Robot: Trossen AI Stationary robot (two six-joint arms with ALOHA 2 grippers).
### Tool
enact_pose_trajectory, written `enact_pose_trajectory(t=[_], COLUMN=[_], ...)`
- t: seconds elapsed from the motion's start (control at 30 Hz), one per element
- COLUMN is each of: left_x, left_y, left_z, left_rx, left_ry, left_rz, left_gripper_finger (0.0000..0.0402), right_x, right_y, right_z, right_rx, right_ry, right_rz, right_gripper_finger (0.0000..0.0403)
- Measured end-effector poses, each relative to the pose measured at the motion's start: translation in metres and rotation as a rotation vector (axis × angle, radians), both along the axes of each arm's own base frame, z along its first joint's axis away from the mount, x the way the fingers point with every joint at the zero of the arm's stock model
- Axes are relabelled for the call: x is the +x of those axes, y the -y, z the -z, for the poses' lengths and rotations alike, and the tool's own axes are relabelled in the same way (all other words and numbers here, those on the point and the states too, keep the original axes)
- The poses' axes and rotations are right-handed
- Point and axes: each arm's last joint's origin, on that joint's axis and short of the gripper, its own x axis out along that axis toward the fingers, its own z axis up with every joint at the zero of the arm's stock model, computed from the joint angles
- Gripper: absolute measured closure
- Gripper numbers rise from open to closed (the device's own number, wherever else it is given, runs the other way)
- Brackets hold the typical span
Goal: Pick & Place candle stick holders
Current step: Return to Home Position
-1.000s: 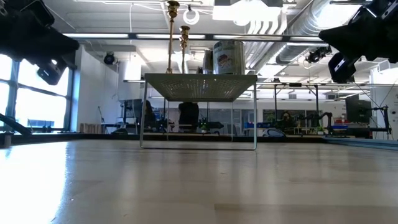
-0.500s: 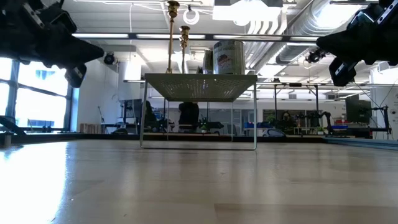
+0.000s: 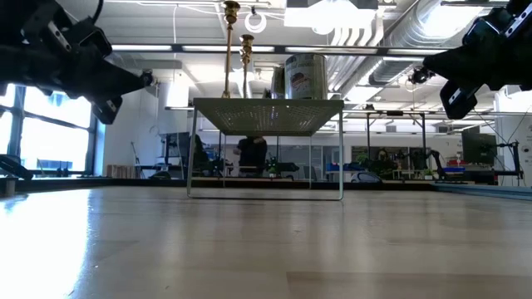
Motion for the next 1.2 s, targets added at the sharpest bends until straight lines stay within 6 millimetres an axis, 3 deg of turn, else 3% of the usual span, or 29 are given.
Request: enact_pose_trajectory(t=[0.5, 0.67, 0.93, 1.2], left_x=[0.0, 0.0, 0.0, -0.008], left_y=[-0.001, -0.003, 0.002, 0.007], left_z=[0.001, -0.002, -0.033, -0.037], left_rx=[-0.027, -0.139, -0.043, 0.051], left_ry=[-0.015, 0.011, 0.156, 0.242], left_rz=[-0.037, -0.118, 0.07, 0.194], left_gripper_finger=[0.0396, 0.0396, 0.0396, 0.0396], right_x=[0.0, 0.0, 0.0, 0.0], right_y=[0.0, 0.0, 0.0, 0.0], right_z=[0.001, 0.001, 0.001, 0.0], right_rx=[-0.038, -0.038, -0.038, -0.036], right_ry=[-0.008, -0.01, -0.01, 0.001], right_rz=[-0.003, -0.003, -0.003, -0.001], right_gripper_finger=[0.0395, 0.0394, 0.0397, 0.0395])
